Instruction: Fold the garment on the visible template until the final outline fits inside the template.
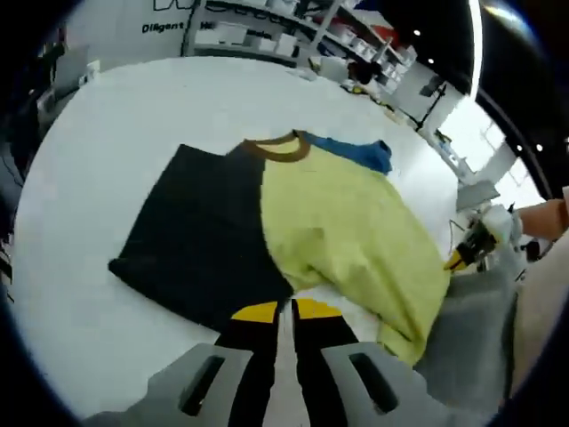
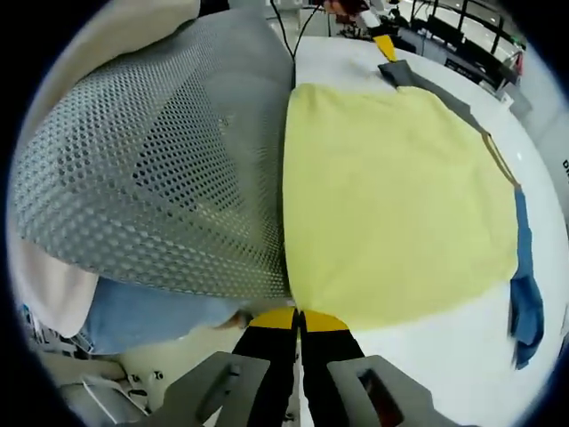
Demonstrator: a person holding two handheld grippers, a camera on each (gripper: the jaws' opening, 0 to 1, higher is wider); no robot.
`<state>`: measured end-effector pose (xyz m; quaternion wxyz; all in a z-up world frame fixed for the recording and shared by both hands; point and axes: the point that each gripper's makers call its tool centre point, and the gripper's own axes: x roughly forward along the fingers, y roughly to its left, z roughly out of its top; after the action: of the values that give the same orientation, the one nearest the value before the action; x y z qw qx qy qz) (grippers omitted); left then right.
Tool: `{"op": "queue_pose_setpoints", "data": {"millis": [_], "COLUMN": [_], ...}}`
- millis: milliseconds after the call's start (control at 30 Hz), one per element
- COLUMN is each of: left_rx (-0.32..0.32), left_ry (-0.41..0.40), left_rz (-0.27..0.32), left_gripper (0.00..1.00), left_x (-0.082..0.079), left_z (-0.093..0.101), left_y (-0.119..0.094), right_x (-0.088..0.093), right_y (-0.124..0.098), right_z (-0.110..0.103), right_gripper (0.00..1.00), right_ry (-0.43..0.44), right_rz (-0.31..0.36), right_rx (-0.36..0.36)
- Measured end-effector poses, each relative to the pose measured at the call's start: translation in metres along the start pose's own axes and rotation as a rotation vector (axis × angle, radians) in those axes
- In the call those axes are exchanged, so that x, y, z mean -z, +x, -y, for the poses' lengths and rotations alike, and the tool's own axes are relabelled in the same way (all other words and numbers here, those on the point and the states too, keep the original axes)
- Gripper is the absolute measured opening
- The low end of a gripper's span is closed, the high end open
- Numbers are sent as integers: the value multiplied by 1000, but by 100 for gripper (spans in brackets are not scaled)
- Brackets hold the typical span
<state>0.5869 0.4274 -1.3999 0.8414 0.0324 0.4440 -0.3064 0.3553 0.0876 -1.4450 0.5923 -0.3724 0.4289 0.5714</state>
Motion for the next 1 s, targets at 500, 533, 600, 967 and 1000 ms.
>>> {"op": "queue_pose_setpoints", "data": {"millis": [500,533,600,967,1000], "left_rx": [-175,-180,-186,-180,-175], "left_ry": [98,98,95,110,110], "left_rz": [-139,-144,-147,-181,-185], "left_gripper": [26,25,22,19,20], "left_x": [9,10,9,5,4], "left_z": [-52,-55,-56,-67,-67], "left_y": [25,27,26,34,34], "right_x": [-16,-12,-9,-9,-8], "right_y": [-68,-71,-74,-63,-61], "right_z": [112,129,162,309,316], "right_gripper": [14,15,20,29,30], "right_ry": [249,255,271,467,477], "right_rz": [181,179,190,290,283], "right_rx": [141,173,237,427,430]}}
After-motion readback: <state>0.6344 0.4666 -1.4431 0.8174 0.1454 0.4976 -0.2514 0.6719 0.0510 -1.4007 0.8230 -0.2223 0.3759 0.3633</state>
